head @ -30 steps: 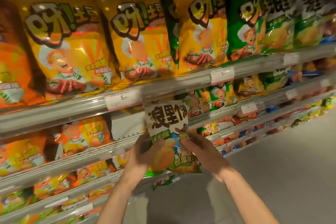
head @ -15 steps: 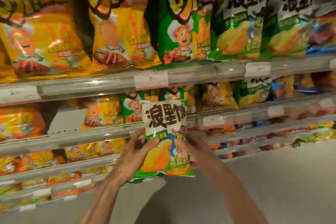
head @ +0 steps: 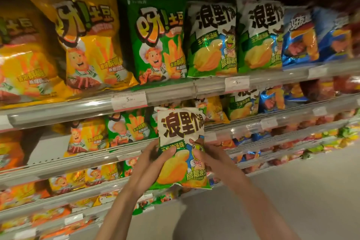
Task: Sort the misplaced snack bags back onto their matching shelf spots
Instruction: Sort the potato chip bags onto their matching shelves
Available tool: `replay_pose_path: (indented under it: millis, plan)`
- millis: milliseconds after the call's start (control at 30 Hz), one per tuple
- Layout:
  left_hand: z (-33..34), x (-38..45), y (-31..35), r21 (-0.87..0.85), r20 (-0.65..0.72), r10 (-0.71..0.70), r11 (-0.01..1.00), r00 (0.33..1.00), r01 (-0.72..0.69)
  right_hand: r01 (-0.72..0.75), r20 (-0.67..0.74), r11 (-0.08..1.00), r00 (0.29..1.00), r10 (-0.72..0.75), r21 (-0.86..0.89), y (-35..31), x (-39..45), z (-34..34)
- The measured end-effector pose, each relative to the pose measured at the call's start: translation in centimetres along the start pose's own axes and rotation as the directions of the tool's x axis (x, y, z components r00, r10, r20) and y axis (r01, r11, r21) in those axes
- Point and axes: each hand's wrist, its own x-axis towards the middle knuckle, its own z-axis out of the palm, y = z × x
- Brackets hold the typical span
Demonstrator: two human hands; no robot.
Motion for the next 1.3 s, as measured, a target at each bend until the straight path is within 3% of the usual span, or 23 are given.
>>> replay_pose_path:
  millis: [400, 767, 833, 933, 1033, 1167, 1300]
  plan:
    - [1.4, 0.8, -0.2, 0.030, 0.077, -0.010, 1.000, 0.997, 0.008, 0.012, -0.012, 0.997, 1.000, -0.013, -0.081, -0.2, 0.3, -2.4]
    - [8.3, 3.9, 0.0, -0.018, -0.201, -0.084, 0.996, 0.976, 0.082, 0.070, 0.114, 0.980, 0.992, -0.050, -0.184, 0.5, 5.8, -9.4]
    - [10.0, 4.4, 0.3, -0.043, -0.251, -0.090, 0.996, 0.964, 0.082, 0.094, 0.079, 0.979, 0.994, -0.081, -0.182, 0.1, 6.5, -11.5]
    - [11.5, 4.9, 0.4, -0.077, -0.292, -0.073, 0.996, 0.954, 0.053, 0.137, -0.082, 0.971, 0.985, -0.155, -0.196, -0.7, 7.8, -14.1]
    - [12.3, 5.1, 0.4, -0.119, -0.326, -0.083, 0.992, 0.942, 0.046, 0.172, -0.106, 0.923, 0.970, -0.221, -0.344, -1.0, 10.3, -14.2]
    - [12.3, 4.9, 0.6, -0.115, -0.359, -0.073, 0.993, 0.930, 0.034, 0.112, -0.115, 0.815, 0.970, -0.214, -0.568, -0.1, 13.6, -12.4]
    - [11.8, 4.6, 0.7, -0.124, -0.357, -0.082, 0.991, 0.930, 0.040, 0.071, -0.216, 0.755, 0.937, -0.274, -0.652, 0.1, 14.7, -11.5]
